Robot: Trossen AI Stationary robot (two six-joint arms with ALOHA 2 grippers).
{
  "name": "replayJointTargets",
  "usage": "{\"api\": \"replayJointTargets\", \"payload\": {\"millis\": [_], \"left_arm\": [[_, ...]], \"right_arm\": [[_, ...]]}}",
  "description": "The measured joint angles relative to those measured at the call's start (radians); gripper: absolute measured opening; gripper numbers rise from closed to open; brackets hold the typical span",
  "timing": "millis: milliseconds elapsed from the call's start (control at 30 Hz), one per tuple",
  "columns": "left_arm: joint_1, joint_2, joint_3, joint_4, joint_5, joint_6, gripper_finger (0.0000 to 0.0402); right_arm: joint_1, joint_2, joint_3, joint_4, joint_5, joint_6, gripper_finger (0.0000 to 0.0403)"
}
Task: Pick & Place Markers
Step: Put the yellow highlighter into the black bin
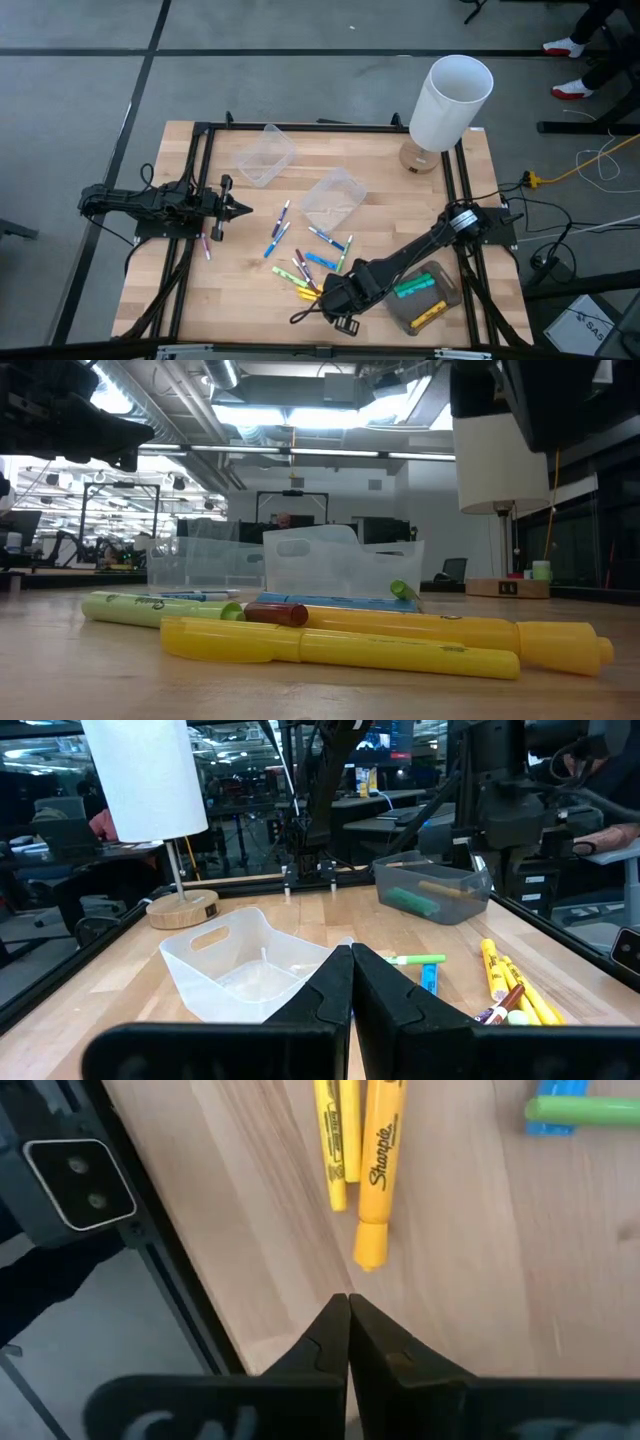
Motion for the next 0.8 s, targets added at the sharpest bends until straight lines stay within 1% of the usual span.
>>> {"api": "replayJointTargets", "payload": {"millis": [167, 367, 500, 567, 700, 800], "left_arm": [[0.000, 0.000, 0.000, 0.000, 0.000, 0.000, 0.0004], [0.000, 0.000, 0.000, 0.000, 0.000, 0.000, 0.0004], [0.000, 0.000, 0.000, 0.000, 0.000, 0.000, 0.0004], [0.000, 0.000, 0.000, 0.000, 0.000, 0.000, 0.0004], [0.000, 0.000, 0.000, 0.000, 0.000, 0.000, 0.0004], [0.000, 0.000, 0.000, 0.000, 0.000, 0.000, 0.0004]], "right_arm": [[-0.007, 0.000, 0.025, 0.000, 0.025, 0.001, 0.0007], [-0.025, 0.018, 0.027, -0.005, 0.027, -0.001, 0.0007], [-0.028, 0.046, 0.027, -0.003, 0.010, -0.021, 0.0007], [-0.028, 0.055, 0.027, -0.003, -0.017, -0.023, 0.0007], [-0.028, 0.060, 0.026, -0.006, -0.009, -0.031, 0.0008], [-0.029, 0.060, 0.026, -0.006, -0.008, -0.045, 0.0021]]}}
